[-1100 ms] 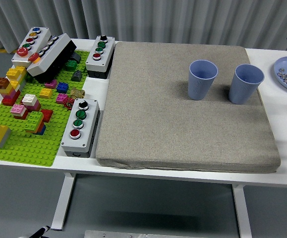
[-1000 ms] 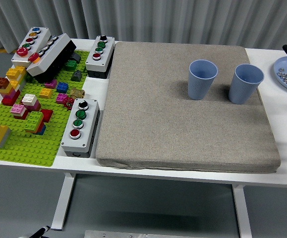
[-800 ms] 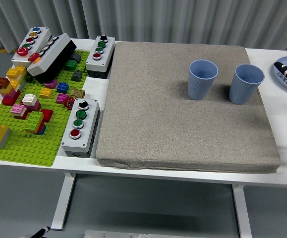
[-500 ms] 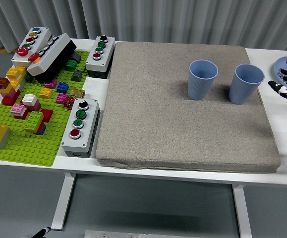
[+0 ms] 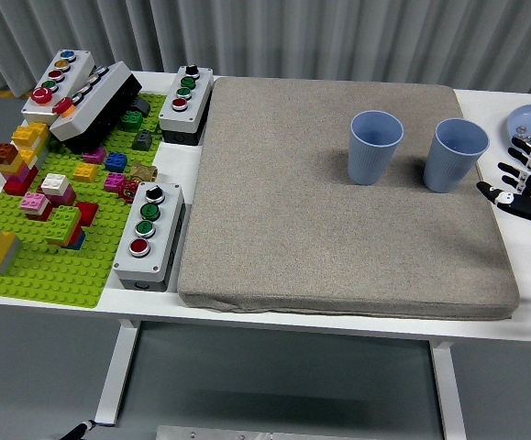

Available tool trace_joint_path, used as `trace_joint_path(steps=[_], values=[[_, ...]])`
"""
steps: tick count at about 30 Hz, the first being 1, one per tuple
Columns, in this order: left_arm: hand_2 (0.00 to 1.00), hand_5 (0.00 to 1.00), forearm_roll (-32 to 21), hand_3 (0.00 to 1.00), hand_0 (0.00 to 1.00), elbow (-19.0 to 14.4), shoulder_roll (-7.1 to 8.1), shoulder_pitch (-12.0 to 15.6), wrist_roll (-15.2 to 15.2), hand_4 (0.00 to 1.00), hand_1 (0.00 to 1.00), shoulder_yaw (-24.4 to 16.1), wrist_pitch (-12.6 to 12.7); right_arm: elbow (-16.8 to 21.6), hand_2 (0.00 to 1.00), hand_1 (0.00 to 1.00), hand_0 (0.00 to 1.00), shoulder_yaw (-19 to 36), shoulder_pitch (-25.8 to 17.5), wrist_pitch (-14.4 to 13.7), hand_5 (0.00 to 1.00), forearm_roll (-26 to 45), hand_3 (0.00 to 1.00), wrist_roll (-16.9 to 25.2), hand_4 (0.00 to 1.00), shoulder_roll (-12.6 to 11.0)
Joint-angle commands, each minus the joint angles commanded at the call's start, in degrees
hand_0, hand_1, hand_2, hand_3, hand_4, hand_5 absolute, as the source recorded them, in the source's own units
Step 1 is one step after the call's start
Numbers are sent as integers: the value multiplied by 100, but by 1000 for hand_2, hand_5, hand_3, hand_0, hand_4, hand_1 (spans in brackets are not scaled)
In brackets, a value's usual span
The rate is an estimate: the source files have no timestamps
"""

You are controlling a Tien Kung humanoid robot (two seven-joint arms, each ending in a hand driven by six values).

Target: Pick cup pour cup place

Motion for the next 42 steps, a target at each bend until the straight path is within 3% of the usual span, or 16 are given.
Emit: trace_joint_path(steps=[9,10,15,16,21,22,37,42], values=[[875,998,-29,806,832,0,3,6,-1,641,833,41,0,-331,940,863,917,-120,44,50,207,98,921,130,841,65],[875,998,-30,806,832,0,3,8,-1,641,833,44,0,-358,997,904,929,-128,49,67,205,101,934,140,842,68],[875,998,-43,806,832,0,2,22,0,641,833,67,-2,-493,997,904,929,-230,102,177,205,31,934,225,842,104],[875,998,-43,807,832,0,2,23,0,641,833,67,-2,-497,998,924,944,-236,105,179,196,27,989,226,848,105],[875,998,-48,807,832,0,4,10,-6,641,833,90,-2,-581,998,924,944,-348,283,191,196,-159,989,257,848,149],[875,998,-49,806,832,0,4,9,-6,641,833,91,-3,-582,998,955,996,-350,292,190,250,-168,998,258,878,150],[875,998,-51,806,832,0,10,-24,-13,642,833,94,-4,-742,998,971,998,-392,454,329,255,-95,998,257,869,169],[875,998,-55,807,832,0,5,-37,-9,642,834,100,-5,-993,998,972,998,-386,632,332,242,-22,998,294,859,180]])
